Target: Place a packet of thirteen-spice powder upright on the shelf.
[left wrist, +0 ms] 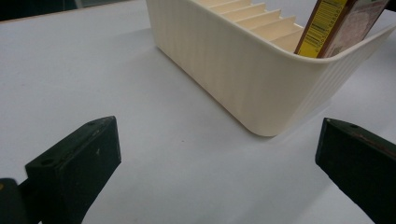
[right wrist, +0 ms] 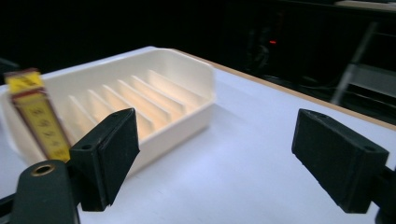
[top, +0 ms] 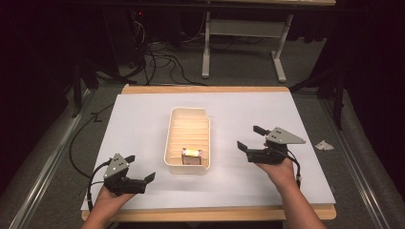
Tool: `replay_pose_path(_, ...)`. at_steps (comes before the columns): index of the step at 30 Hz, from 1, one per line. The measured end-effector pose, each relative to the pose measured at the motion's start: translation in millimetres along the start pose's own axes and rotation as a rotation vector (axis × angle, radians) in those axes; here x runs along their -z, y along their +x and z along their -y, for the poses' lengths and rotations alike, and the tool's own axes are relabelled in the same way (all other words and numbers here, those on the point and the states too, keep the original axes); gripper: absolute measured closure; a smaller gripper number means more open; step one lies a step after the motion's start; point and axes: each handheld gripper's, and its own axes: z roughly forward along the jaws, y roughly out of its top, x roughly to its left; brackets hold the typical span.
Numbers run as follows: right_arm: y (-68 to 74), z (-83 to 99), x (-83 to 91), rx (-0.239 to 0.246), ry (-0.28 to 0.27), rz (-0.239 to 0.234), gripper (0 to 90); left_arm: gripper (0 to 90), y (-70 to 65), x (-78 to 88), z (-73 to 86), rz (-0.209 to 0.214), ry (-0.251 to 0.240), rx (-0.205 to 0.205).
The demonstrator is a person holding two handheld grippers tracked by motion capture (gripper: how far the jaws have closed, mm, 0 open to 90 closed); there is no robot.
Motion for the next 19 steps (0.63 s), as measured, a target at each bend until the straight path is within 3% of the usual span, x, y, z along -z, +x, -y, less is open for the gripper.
replay_pose_path(1, -5.0, 5.7, 10.4, 0.0, 0.009, 0.032, 15.0, 0.7, 0.5, -0.7, 0.2, -0.002, 0.002, 0.0)
replay_pose_path(5, -11.1, 16.1, 27.1, -0.003, 0.02, 0.061, 14.9, 0.7, 0.5, -1.0, 0.0, -0.003, -0.006, 0.0)
replay_pose_path(10, -17.8, 36.9, 52.1, -0.047, 0.023, 0.087, 14.9, 0.8, -0.2, -1.6, 0.0, -0.003, -0.015, 0.002)
replay_pose_path(14, -24.0, 43.3, 53.2, -0.068, 0.02, 0.096, 15.0, 0.8, -1.9, -4.2, 0.7, -0.004, -0.018, 0.015)
replay_pose_path(19, -27.7, 44.8, 52.4, -0.072, 0.012, 0.093, 15.4, 0.8, -3.7, -3.9, 2.7, 0.0, -0.006, 0.002)
